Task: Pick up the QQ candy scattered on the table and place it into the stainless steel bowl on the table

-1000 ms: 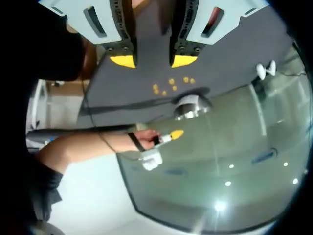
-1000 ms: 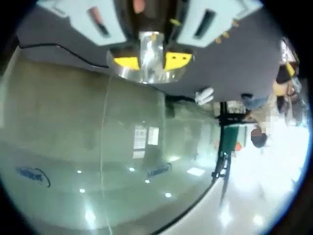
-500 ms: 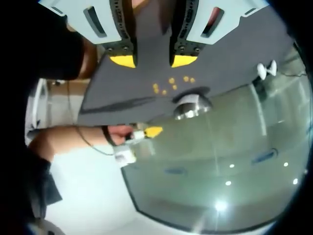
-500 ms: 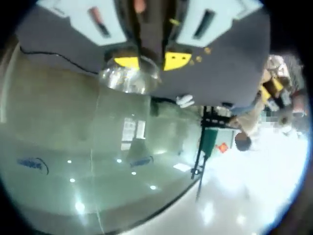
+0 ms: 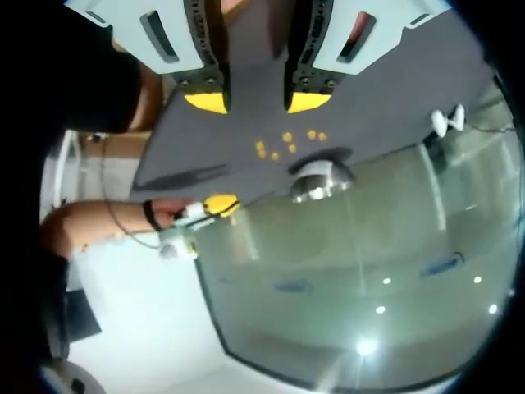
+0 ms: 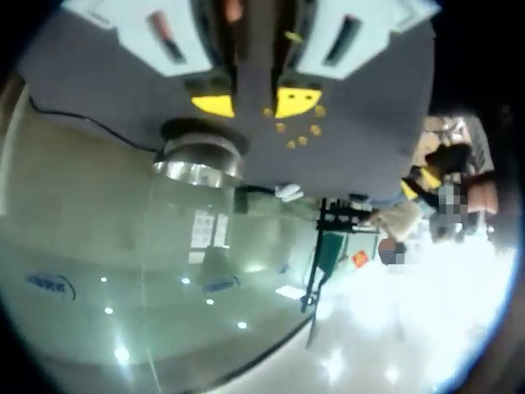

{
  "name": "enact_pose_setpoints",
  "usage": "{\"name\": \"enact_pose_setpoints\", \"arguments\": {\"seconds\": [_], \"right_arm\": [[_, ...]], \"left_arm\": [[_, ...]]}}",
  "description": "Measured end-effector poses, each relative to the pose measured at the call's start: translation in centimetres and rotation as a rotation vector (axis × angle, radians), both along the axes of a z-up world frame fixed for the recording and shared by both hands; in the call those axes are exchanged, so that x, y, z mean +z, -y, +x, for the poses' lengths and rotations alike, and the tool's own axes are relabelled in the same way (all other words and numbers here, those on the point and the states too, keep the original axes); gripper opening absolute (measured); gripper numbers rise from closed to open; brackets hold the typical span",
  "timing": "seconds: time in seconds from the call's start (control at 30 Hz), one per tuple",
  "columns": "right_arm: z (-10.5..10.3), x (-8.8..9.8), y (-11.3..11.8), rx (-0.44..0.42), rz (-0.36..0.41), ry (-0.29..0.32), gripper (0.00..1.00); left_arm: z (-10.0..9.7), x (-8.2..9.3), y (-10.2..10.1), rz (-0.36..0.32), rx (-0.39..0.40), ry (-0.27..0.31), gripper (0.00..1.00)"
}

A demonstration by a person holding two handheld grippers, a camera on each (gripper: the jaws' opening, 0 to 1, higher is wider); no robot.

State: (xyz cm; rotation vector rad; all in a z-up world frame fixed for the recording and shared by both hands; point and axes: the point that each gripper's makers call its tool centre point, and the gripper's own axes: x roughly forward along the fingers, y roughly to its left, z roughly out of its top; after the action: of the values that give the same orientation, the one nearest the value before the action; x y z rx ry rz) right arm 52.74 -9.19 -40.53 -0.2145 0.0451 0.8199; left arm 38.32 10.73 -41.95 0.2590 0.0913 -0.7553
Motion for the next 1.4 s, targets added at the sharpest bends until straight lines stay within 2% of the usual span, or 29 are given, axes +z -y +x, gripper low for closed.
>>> {"name": "enact_pose_setpoints", "arguments": {"seconds": [0.1,0.23,0.3,0.37,0.47,0.7,0.87,0.93,1.13,1.2,1.4], "right_arm": [[0.2,0.2,-0.3,0.016,0.022,0.013,0.18],[0.6,-0.3,-0.7,0.038,0.030,-0.016,0.18],[0.5,-1.2,-1.4,0.071,0.025,-0.053,0.19],[-0.2,-2.2,-2.7,0.152,0.023,-0.101,0.22],[-0.5,-4.1,-4.1,0.207,-0.056,-0.129,0.23],[0.4,-4.8,-6.1,0.238,-0.045,-0.167,0.23],[1.4,-5.9,-6.8,0.245,-0.073,-0.196,0.22],[1.5,-6.4,-7.0,0.250,-0.106,-0.196,0.22],[1.8,-7.3,-8.0,0.267,-0.122,-0.236,0.22],[1.8,-7.3,-8.5,0.274,-0.112,-0.238,0.22],[2.0,-7.3,-9.7,0.293,-0.118,-0.234,0.21]], "left_arm": [[0.0,0.4,0.2,-0.002,-0.003,0.008,0.28],[0.1,0.3,0.1,0.003,-0.004,0.008,0.28],[0.0,0.2,0.0,-0.001,-0.002,0.003,0.28],[0.0,0.0,-0.1,-0.001,0.002,-0.002,0.28],[-0.1,-0.2,-0.3,0.003,0.004,-0.008,0.28],[-0.1,-0.1,-0.5,-0.003,0.015,-0.008,0.28],[-0.2,0.1,-1.0,-0.013,0.025,-0.010,0.28],[-0.4,0.2,-1.1,-0.014,0.029,-0.009,0.28],[-0.5,-0.1,-1.8,-0.013,0.046,-0.017,0.28],[-0.5,0.2,-1.9,-0.052,0.049,-0.025,0.28],[-0.4,0.5,-1.9,-0.047,0.050,-0.016,0.28]]}}
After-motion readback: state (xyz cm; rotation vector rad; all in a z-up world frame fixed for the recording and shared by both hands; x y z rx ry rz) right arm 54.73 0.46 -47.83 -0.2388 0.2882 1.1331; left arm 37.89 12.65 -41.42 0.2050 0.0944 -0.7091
